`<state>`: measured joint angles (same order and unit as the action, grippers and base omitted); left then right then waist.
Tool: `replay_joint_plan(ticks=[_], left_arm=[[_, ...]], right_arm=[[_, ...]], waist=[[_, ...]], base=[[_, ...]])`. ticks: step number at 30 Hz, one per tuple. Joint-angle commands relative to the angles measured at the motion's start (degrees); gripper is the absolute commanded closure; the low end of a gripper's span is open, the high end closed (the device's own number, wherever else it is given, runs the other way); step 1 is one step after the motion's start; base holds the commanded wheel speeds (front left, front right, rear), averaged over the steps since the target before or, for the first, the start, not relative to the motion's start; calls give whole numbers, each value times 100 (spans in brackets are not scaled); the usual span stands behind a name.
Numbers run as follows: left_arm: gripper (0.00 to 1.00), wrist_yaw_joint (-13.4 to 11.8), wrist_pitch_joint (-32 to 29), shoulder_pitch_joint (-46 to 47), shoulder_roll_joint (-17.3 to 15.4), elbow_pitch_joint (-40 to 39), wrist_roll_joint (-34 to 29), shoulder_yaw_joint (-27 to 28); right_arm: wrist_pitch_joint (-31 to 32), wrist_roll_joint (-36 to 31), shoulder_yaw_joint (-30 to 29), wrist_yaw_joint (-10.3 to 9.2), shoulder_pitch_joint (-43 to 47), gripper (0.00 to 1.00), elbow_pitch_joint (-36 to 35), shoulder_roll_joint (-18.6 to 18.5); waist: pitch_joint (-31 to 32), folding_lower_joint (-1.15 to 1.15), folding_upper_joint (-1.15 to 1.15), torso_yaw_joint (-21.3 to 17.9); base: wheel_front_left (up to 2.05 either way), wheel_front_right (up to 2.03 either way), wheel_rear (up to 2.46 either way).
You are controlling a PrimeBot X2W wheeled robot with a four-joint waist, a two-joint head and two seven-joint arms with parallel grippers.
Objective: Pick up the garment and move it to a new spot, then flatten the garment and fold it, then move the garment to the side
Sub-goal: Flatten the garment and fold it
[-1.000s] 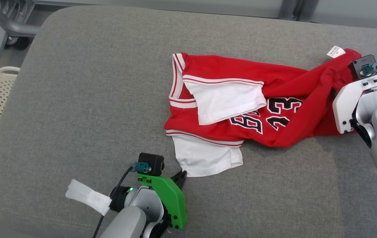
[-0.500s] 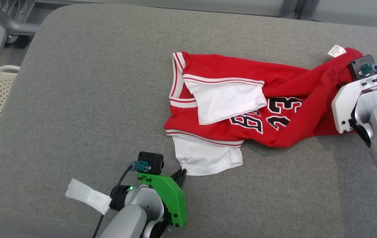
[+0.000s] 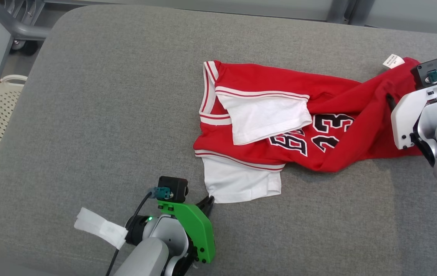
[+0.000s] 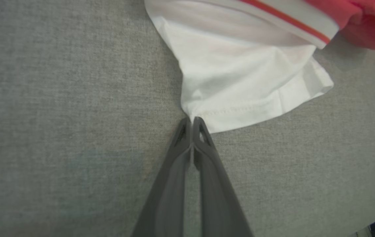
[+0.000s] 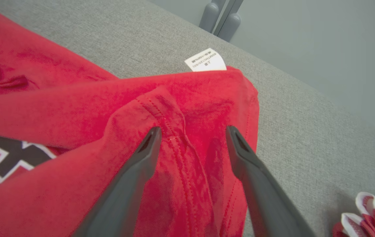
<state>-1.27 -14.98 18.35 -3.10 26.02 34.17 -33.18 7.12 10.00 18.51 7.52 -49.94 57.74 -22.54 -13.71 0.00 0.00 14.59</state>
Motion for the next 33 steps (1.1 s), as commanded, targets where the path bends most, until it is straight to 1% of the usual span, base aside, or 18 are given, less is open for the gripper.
replay_joint_plan(ticks=[1, 5, 6, 7, 8, 9, 10, 11, 12, 13, 14, 15, 16, 17, 21, 27, 30, 33], left_arm=[[100, -61, -16, -37, -103, 51, 32, 7], [100, -73, -19, -34, -111, 8, 37, -10], [100, -79, -16, -31, -118, -1, 33, -13], [100, -84, -10, -30, -124, -4, 37, -13], [100, -89, -10, -34, -133, -6, 43, -12], [100, -95, -7, -35, -141, -10, 41, -11], [100, -101, -2, -36, -145, -15, 39, -8], [100, -106, 3, -38, -146, -18, 43, -7], [100, -110, 4, -37, -150, -19, 45, -7], [100, -113, -2, -32, -151, -19, 52, -5], [100, -116, 0, -26, -152, -14, 56, -4], [100, -112, 4, -18, -154, -12, 60, -5], [100, -109, 4, -13, -156, -12, 69, -7], [100, -107, 1, -11, -156, -11, 78, -10], [100, -116, 3, -9, -172, -6, 72, -23], [100, -139, 104, -27, -193, -45, 123, 37], [100, -129, 281, 56, -203, -190, 189, 162], [100, -78, 444, 216, -219, -431, 363, 395]], right_arm=[[-16, 17, -8, -7, -73, 0, 60, -21], [-40, 33, 8, -7, -97, 0, 171, -8], [-47, 33, 19, -7, -101, 3, 201, 3], [-43, 41, 29, -7, -92, 9, 223, 22], [-46, 48, 32, -7, -88, 19, 243, 34], [-48, 54, 40, -7, -86, 35, 265, 41], [-46, 68, 49, -8, -90, 55, 283, 50], [-57, 80, 56, -7, -93, 64, 296, 65], [-64, 91, 64, -7, -97, 76, 309, 81], [-49, 105, 73, -7, -98, 92, 333, 94], [-43, 114, 84, -7, -103, 95, 350, 100], [-49, 118, 97, -7, -111, 95, 363, 98], [-58, 132, 105, -8, -118, 100, 378, 90], [-61, 150, 118, -7, -118, 100, 391, 87], [-85, 186, 159, -7, -150, 100, 432, 75], [-320, 277, 174, -8, -194, 100, 370, 109], [-490, 410, 104, -8, -229, 100, 296, 106], [-593, 794, -68, -7, -234, 100, 155, 200]], waist=[[-8, 0, 0, 11], [-66, 0, 0, 38], [-81, 0, 0, 43], [-92, 0, 0, 46], [-102, 0, 0, 46], [-110, 0, 0, 46], [-119, 0, 0, 44], [-123, 0, 0, 39], [-126, 0, 0, 33], [-127, 0, 0, 26], [-126, 0, 0, 18], [-123, 0, 0, 12], [-118, 0, 0, 7], [-112, 0, 0, 3], [-102, 0, 0, -11], [-25, 0, 0, -60], [57, 0, 0, -104], [157, 0, 0, -151]], base=[[0, 0, 0], [0, 0, 0], [0, 0, 0], [0, 0, 0], [0, 0, 0], [0, 0, 0], [0, 0, 0], [0, 0, 0], [0, 0, 0], [0, 0, 0], [0, 0, 0], [0, 0, 0], [0, 0, 0], [0, 0, 0], [0, 0, 0], [0, 0, 0], [0, 0, 0], [0, 0, 0]])
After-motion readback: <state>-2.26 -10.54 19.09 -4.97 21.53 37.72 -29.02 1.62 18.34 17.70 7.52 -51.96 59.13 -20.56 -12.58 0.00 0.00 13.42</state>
